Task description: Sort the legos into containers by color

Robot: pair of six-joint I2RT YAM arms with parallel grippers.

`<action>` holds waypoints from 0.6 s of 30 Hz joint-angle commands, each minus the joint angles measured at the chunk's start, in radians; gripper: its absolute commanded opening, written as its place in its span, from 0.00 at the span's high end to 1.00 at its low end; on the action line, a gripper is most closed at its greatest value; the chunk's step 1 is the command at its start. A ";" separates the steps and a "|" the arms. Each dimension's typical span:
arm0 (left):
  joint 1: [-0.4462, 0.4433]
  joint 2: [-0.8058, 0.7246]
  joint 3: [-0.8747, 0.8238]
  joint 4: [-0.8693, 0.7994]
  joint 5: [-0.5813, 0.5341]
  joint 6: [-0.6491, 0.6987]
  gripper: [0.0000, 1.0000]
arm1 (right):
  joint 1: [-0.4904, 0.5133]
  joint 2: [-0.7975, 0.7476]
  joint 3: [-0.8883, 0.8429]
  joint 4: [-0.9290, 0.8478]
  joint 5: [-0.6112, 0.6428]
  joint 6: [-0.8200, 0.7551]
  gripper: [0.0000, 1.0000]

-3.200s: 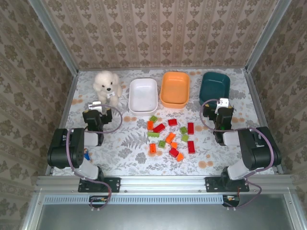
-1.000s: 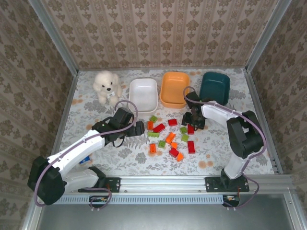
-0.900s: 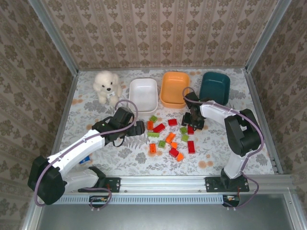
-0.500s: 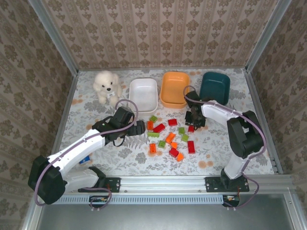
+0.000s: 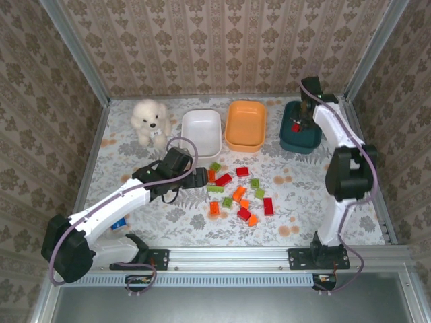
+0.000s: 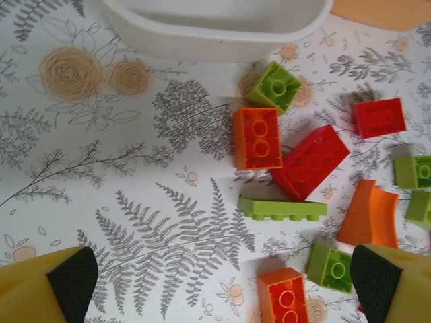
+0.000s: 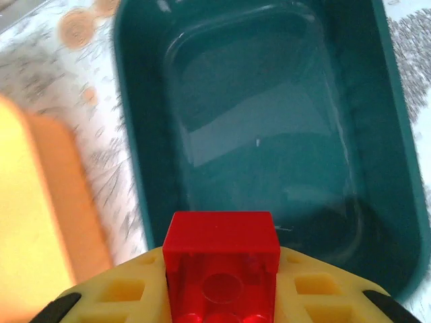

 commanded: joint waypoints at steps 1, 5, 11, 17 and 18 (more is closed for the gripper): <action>-0.024 -0.003 0.044 0.034 0.045 0.031 0.00 | -0.028 0.186 0.183 -0.154 -0.052 -0.021 0.72; -0.059 -0.039 0.043 0.140 0.074 0.033 0.00 | -0.060 0.359 0.408 -0.270 -0.087 -0.017 0.72; -0.097 -0.077 0.027 0.216 0.041 0.030 0.00 | -0.072 0.449 0.530 -0.335 -0.083 -0.025 0.58; -0.100 -0.033 0.052 0.114 0.020 0.009 0.01 | -0.061 0.396 0.511 -0.340 -0.100 -0.030 0.37; -0.099 -0.018 0.062 0.087 0.015 0.009 0.01 | -0.055 0.362 0.492 -0.327 -0.100 -0.037 0.36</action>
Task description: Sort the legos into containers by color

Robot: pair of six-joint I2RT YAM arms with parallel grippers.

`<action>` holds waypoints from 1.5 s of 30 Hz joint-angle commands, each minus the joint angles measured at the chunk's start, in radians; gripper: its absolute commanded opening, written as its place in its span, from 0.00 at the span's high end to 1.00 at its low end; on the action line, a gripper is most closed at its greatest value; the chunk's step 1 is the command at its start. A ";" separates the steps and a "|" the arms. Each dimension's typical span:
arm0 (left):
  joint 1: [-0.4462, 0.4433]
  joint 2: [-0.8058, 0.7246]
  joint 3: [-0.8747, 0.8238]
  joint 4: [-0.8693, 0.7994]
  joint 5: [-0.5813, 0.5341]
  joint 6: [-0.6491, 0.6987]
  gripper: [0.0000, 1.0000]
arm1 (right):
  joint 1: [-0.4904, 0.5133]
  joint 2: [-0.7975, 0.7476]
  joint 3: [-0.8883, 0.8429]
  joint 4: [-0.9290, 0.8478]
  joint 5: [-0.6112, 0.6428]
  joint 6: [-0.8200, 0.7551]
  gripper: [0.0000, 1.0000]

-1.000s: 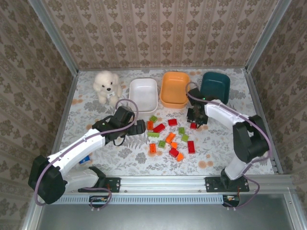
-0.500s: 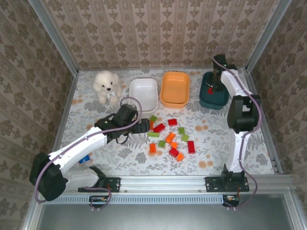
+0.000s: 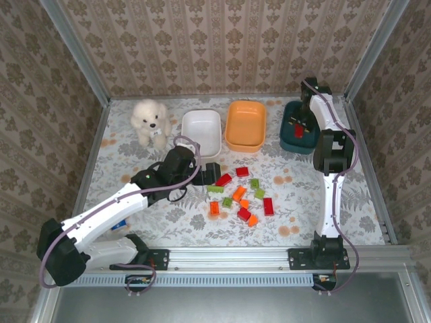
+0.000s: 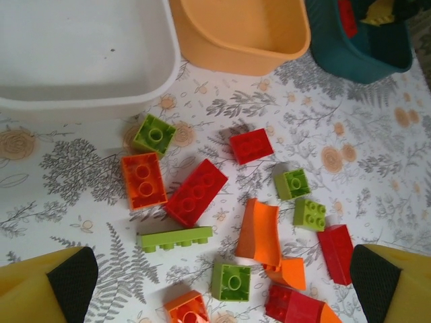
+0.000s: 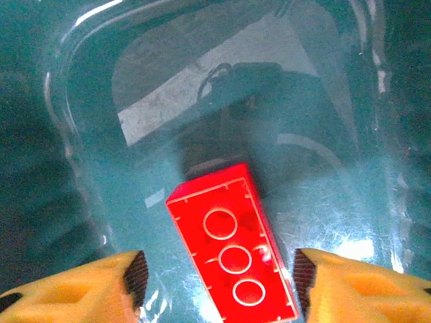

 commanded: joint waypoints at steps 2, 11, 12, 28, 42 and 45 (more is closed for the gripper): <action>-0.006 0.059 0.053 -0.121 -0.040 0.000 0.01 | 0.039 -0.171 -0.064 -0.010 -0.017 -0.023 0.35; -0.006 0.158 0.058 -0.172 -0.043 -0.018 0.02 | 0.256 -0.826 -0.767 0.420 -0.055 0.037 0.35; -0.006 0.162 0.054 -0.173 -0.047 -0.026 0.02 | 0.293 -0.894 -0.857 0.463 -0.054 0.057 0.35; -0.232 0.176 0.004 -0.311 -0.215 -0.266 0.11 | 0.579 -1.217 -1.206 0.516 -0.208 0.098 0.34; -0.414 0.421 0.144 -0.459 -0.230 -0.352 0.14 | 0.594 -1.337 -1.259 0.469 -0.373 0.057 0.30; -0.433 0.457 0.155 -0.487 -0.254 -0.407 0.14 | 0.619 -1.338 -1.268 0.465 -0.385 0.060 0.29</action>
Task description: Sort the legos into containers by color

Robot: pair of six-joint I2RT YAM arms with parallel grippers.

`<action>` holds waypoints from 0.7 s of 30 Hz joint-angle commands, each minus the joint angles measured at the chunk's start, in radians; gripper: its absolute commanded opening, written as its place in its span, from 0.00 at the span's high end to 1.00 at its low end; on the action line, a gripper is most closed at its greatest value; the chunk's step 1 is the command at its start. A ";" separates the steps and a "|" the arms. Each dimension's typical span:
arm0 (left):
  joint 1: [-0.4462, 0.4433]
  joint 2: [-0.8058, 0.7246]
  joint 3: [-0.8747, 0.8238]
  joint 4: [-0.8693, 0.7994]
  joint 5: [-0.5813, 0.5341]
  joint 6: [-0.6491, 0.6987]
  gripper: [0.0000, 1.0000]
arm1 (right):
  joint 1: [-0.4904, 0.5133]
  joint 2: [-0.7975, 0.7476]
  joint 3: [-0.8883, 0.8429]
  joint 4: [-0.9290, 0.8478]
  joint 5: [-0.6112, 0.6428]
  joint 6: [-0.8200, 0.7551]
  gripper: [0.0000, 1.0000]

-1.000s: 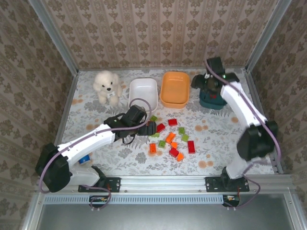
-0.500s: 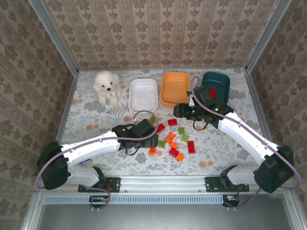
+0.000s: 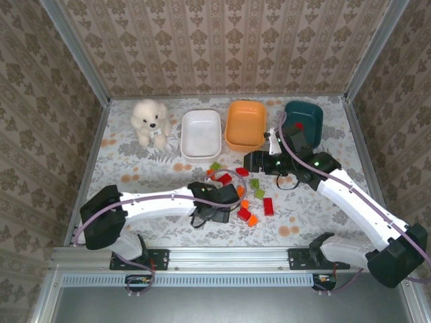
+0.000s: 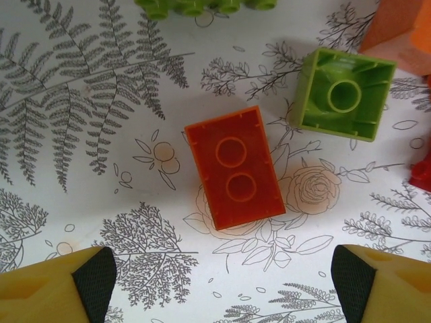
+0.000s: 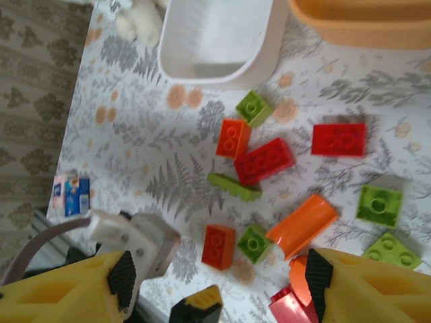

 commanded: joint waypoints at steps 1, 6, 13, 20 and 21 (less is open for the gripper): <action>-0.022 0.032 0.026 -0.075 -0.041 -0.088 0.14 | 0.028 -0.013 -0.021 -0.015 -0.064 -0.006 0.29; -0.032 0.073 0.024 -0.028 -0.044 -0.115 0.16 | 0.052 0.029 0.004 -0.033 -0.059 0.005 0.29; -0.037 0.160 0.063 -0.009 -0.045 -0.109 0.20 | 0.058 0.042 0.018 -0.056 -0.062 0.023 0.29; -0.015 0.207 0.075 0.030 -0.036 -0.065 0.25 | 0.045 0.031 0.012 -0.071 -0.053 0.019 0.29; -0.005 0.211 0.071 0.039 -0.033 -0.065 0.26 | 0.043 0.035 0.015 -0.072 -0.052 0.019 0.29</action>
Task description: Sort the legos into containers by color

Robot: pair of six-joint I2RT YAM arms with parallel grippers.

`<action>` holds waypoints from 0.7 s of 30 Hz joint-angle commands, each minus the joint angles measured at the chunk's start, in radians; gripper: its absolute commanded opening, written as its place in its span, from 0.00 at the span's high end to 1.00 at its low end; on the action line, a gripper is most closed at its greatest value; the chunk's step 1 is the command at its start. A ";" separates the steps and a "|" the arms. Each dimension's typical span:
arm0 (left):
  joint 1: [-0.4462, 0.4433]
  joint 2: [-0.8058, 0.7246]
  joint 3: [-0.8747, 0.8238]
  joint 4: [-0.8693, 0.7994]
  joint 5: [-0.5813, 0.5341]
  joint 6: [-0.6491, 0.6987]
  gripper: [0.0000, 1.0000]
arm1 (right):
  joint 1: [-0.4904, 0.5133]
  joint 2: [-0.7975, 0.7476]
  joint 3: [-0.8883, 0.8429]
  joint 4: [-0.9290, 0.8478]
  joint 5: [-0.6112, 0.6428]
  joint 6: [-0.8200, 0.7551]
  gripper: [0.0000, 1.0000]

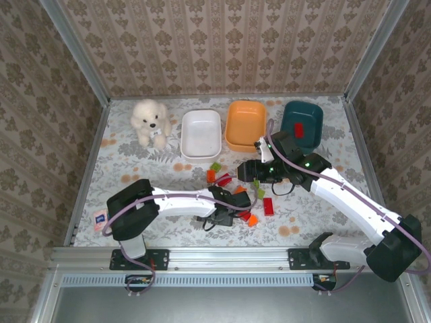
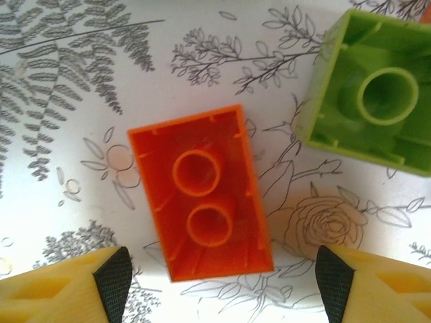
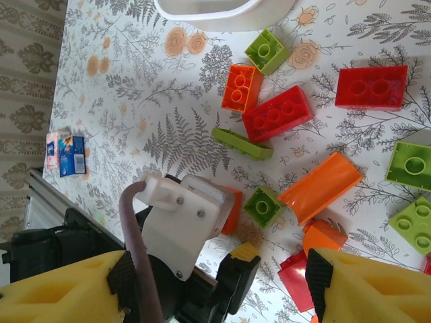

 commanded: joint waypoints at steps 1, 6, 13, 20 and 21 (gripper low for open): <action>0.027 0.015 0.006 0.027 -0.007 0.019 0.27 | -0.009 -0.010 0.028 -0.037 -0.018 0.010 0.29; 0.075 -0.004 -0.056 0.126 0.026 0.023 0.35 | -0.016 -0.004 0.035 -0.037 -0.019 0.010 0.29; 0.097 0.031 -0.021 0.092 0.019 0.061 0.48 | -0.027 -0.001 0.031 -0.023 -0.019 0.017 0.29; 0.125 0.040 -0.014 0.061 -0.011 0.094 0.53 | -0.031 -0.010 0.015 -0.009 -0.018 0.022 0.29; 0.129 0.044 -0.010 0.060 -0.015 0.101 0.53 | -0.031 -0.011 0.014 -0.007 -0.017 0.022 0.29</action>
